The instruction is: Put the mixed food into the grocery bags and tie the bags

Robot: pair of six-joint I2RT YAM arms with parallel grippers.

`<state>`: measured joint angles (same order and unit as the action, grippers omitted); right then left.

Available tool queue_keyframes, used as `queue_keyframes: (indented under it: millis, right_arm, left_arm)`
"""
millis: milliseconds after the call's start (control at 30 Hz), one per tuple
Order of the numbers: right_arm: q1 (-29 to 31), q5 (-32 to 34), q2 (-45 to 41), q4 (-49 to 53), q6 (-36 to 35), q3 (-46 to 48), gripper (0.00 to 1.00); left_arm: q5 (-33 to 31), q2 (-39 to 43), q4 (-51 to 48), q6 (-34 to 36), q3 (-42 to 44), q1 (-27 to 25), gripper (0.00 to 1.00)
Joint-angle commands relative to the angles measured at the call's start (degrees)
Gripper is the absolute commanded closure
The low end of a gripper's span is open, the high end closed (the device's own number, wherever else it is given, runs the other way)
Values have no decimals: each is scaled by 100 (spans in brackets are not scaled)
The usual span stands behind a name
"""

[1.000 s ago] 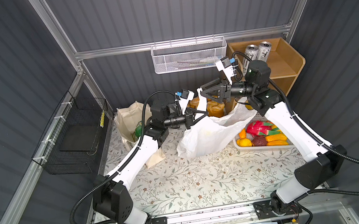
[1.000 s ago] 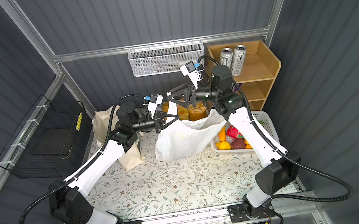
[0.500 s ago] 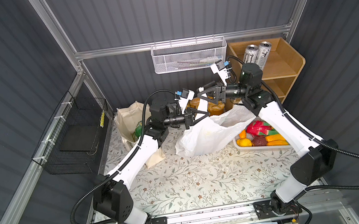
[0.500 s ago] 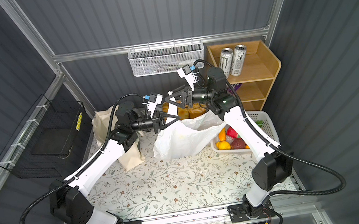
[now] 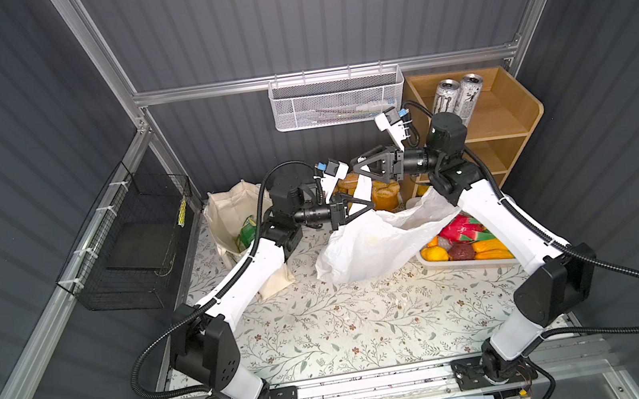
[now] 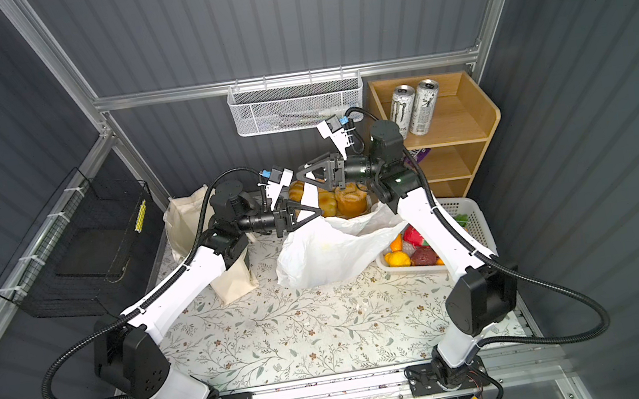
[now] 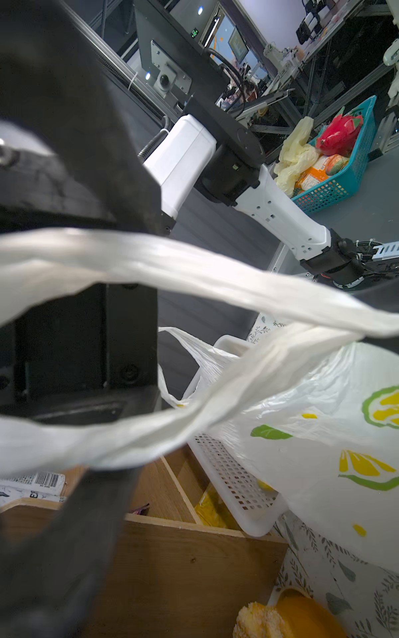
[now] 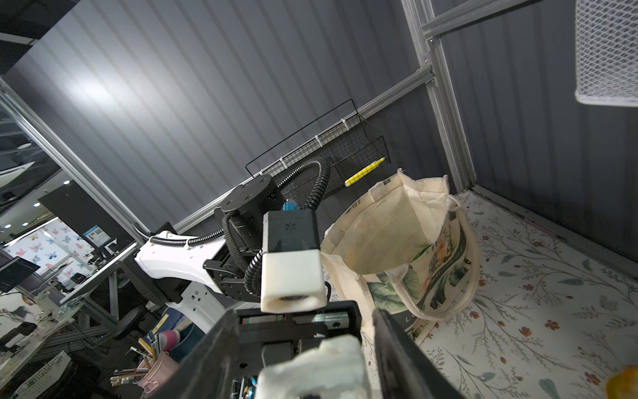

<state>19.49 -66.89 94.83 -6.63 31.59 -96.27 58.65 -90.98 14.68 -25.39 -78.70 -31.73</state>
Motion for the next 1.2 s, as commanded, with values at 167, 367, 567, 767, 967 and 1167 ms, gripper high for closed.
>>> queue_keyframes:
  millis: [167, 367, 567, 767, 967, 1167]
  right_arm:
    - [-6, -203, -87, -558, 432, -28, 100]
    - [63, 736, -663, 334, -169, 108, 100]
    - [529, 1775, -954, 1922, -1360, -12, 100]
    - [734, 2063, -896, 2142, -1489, -28, 100]
    - [761, 2232, -824, 2220, -1540, -133, 100]
    - [730, 2517, -851, 2184, -1542, -210, 100]
  left_arm:
    - [74, -52, -45, 48, -177, 0, 100]
    - [-1941, 639, -688, 984, 218, 26, 50]
    - [-2001, 589, -670, 1062, -60, 30, 39]
    - [-1507, 315, -475, 850, -492, 19, 37]
    - [-1117, 243, -360, 706, -427, -24, 36]
    - [-900, 289, -251, 562, 52, -62, 37]
